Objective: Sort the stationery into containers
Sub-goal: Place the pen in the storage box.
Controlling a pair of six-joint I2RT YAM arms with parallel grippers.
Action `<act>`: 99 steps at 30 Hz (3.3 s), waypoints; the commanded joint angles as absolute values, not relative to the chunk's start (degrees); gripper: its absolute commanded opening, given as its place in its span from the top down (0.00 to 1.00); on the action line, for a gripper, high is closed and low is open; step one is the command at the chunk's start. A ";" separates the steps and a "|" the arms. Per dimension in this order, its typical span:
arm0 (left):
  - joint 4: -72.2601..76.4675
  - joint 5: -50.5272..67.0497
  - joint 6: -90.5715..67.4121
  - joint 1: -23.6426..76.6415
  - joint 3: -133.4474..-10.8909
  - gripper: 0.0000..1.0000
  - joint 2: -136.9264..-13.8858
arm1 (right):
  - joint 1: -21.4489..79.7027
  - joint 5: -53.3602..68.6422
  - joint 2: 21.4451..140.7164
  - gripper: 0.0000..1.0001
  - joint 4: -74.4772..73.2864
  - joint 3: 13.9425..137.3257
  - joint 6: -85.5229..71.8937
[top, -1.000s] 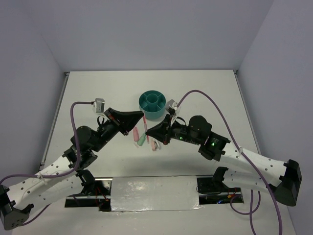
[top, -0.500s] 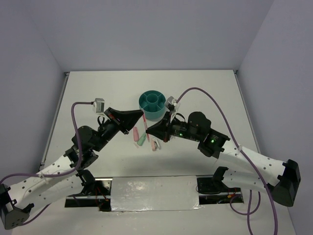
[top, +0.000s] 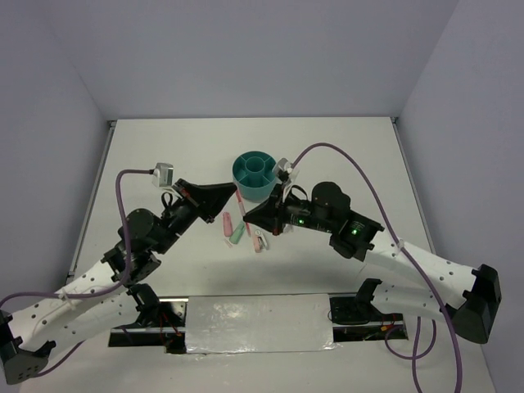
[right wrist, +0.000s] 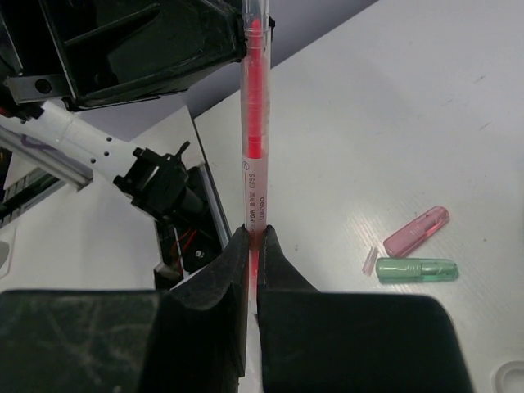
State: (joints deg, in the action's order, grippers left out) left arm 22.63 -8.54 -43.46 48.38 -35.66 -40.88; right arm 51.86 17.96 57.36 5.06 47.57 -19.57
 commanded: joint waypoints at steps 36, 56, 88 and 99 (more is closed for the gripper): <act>-32.35 -18.46 -28.21 50.80 -50.80 0.01 -30.15 | 31.20 16.61 100.17 1.00 63.81 53.51 -2.19; -31.99 -16.96 -26.81 50.80 -50.80 0.01 -29.53 | 30.15 11.61 108.64 1.00 73.47 51.16 -8.08; -32.08 -18.37 -26.72 50.80 -51.06 0.01 -27.86 | 28.21 11.34 108.11 0.87 70.66 51.15 -12.39; -32.17 -18.81 -26.37 50.80 -51.15 0.01 -27.16 | 28.30 10.20 107.67 0.41 74.88 48.52 -12.57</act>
